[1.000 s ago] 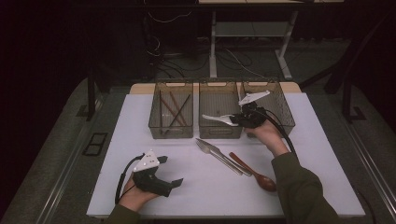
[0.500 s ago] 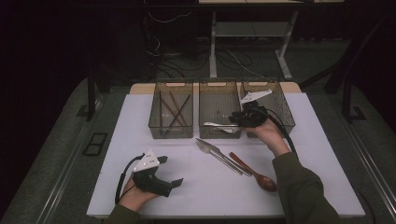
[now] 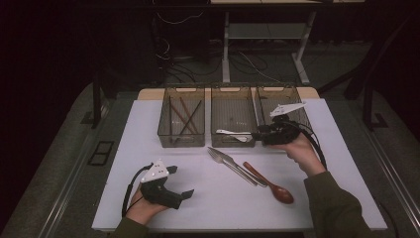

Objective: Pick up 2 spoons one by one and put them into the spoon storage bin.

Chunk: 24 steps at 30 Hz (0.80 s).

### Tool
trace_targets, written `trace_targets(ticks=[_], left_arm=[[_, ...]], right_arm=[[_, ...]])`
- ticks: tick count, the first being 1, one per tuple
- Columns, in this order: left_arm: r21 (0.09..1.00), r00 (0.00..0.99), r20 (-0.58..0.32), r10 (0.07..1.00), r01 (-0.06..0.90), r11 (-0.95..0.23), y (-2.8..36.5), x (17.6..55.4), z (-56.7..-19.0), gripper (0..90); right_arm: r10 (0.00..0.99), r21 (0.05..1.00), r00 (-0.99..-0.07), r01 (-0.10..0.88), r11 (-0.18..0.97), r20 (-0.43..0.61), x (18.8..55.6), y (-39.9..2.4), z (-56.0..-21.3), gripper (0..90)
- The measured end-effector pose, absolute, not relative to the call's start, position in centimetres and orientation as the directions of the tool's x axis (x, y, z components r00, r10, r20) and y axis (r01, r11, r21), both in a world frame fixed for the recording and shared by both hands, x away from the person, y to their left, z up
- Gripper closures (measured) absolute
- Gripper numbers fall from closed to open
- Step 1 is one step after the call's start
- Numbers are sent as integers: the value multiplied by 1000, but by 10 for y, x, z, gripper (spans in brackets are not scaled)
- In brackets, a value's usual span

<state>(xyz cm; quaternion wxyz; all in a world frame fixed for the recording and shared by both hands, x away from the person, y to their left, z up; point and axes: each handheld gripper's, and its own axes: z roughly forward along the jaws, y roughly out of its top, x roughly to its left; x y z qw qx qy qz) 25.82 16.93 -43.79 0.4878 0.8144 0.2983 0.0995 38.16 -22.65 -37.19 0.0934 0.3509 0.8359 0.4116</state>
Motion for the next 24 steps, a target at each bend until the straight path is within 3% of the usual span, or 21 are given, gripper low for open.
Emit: trace_targets(ticks=[24], left_arm=[[852, 805, -128, 580, 388, -352, 167, 257, -438, 0]], right_arm=[[621, 664, -764, 557, 498, 175, 290, -280, -417, 469]])
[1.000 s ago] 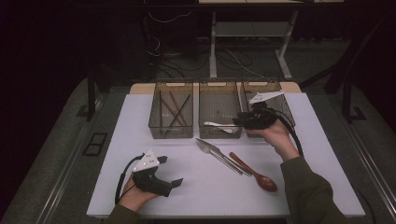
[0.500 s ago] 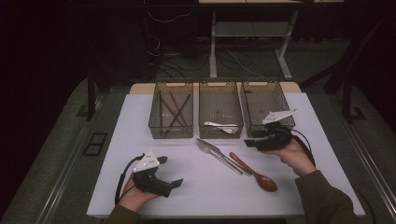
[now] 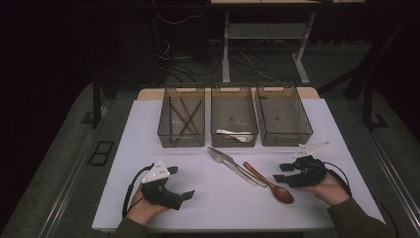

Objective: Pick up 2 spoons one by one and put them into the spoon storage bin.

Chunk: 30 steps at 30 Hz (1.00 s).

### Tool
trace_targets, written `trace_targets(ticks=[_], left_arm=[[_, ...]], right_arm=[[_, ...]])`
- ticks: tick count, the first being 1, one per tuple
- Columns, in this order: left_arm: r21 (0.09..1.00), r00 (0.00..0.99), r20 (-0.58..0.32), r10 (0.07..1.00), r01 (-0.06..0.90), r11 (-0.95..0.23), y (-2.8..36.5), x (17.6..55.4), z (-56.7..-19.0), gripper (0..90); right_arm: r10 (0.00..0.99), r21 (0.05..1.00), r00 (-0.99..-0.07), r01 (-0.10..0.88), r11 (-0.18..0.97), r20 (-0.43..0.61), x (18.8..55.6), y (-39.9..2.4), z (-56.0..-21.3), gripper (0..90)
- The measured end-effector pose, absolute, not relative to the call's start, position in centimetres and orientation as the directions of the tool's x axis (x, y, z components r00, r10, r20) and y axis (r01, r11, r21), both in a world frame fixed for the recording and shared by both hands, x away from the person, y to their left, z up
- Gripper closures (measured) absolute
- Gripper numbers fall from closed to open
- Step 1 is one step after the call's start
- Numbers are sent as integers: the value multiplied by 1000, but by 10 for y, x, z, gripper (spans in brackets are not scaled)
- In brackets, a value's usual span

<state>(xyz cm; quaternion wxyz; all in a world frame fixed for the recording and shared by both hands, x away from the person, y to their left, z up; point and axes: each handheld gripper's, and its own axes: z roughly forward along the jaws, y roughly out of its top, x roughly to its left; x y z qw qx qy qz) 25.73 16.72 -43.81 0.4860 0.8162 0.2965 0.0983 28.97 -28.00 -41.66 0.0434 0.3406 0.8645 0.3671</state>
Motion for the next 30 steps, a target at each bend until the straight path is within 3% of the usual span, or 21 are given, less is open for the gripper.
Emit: trace_targets(ticks=[14, 30], left_arm=[[849, 804, -126, 581, 390, -355, 166, 258, -439, 0], [848, 805, -127, 580, 391, -358, 166, 258, -439, 0]], right_arm=[[610, 640, -764, 580, 504, 211, 260, -299, -434, 470], [578, 613, -795, 553, 564, 185, 256, -290, -442, 472]])
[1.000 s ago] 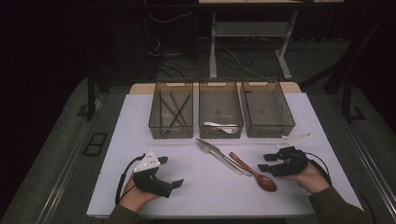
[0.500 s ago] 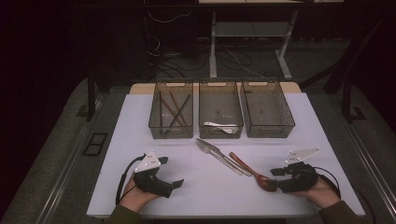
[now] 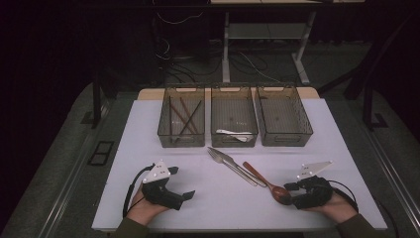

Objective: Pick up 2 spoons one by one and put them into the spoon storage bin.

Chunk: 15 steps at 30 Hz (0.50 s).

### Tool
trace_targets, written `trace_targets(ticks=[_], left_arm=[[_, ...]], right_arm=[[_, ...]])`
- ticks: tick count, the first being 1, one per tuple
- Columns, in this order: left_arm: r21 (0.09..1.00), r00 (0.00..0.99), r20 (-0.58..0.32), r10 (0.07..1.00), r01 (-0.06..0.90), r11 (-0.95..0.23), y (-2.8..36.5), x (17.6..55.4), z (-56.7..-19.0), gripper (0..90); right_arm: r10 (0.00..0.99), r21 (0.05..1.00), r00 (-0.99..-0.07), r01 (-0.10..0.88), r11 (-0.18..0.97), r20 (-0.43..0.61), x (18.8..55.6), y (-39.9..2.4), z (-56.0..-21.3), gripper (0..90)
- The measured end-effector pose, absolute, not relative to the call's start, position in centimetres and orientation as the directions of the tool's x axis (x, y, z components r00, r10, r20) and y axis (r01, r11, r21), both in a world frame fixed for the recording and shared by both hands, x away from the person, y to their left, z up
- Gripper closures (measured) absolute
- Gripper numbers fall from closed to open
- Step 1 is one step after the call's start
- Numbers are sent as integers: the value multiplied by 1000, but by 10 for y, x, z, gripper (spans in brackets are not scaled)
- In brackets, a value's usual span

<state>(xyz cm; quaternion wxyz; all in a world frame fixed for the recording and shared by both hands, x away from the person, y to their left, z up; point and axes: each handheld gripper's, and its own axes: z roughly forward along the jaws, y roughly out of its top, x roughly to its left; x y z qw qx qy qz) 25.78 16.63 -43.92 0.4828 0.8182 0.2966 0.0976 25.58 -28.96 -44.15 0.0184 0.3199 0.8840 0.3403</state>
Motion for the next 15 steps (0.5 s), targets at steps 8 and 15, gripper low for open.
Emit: trace_targets(ticks=[8, 15], left_arm=[[846, 805, -127, 580, 393, -359, 166, 258, -439, 0], [845, 805, -126, 579, 393, -363, 166, 258, -440, 0]], right_arm=[[568, 610, -802, 547, 573, 186, 255, -288, -442, 573], [563, 609, -800, 556, 566, 207, 256, -288, -442, 664]])
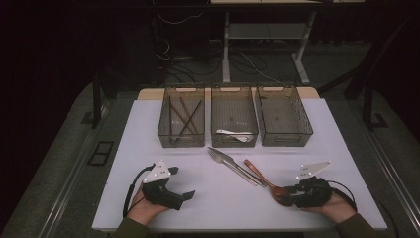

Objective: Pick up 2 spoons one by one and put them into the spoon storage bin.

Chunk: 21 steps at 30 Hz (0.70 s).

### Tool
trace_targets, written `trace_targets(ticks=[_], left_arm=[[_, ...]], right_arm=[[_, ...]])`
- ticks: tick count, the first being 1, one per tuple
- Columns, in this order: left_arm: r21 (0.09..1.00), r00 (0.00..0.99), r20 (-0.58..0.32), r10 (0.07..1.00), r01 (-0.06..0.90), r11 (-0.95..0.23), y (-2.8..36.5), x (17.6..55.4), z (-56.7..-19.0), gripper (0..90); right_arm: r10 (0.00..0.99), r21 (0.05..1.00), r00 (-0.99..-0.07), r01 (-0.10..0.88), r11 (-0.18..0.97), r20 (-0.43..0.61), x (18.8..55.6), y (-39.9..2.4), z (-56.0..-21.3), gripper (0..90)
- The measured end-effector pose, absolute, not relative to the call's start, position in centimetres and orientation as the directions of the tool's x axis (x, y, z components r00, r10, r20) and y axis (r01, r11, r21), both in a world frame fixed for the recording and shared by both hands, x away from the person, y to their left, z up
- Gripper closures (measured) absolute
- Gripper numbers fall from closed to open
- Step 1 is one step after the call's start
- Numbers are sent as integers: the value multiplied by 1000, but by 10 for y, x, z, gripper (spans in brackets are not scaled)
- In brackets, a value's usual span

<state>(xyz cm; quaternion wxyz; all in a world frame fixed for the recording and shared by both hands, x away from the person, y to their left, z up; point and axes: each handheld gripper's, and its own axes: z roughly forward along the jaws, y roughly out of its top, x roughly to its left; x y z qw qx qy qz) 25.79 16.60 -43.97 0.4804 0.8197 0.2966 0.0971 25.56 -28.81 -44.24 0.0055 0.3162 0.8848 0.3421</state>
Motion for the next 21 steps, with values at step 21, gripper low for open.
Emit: trace_targets(ticks=[21], left_arm=[[848, 808, -125, 576, 389, -361, 166, 258, -440, 0]], right_arm=[[530, 661, -791, 577, 479, 306, 263, -295, -435, 846]])
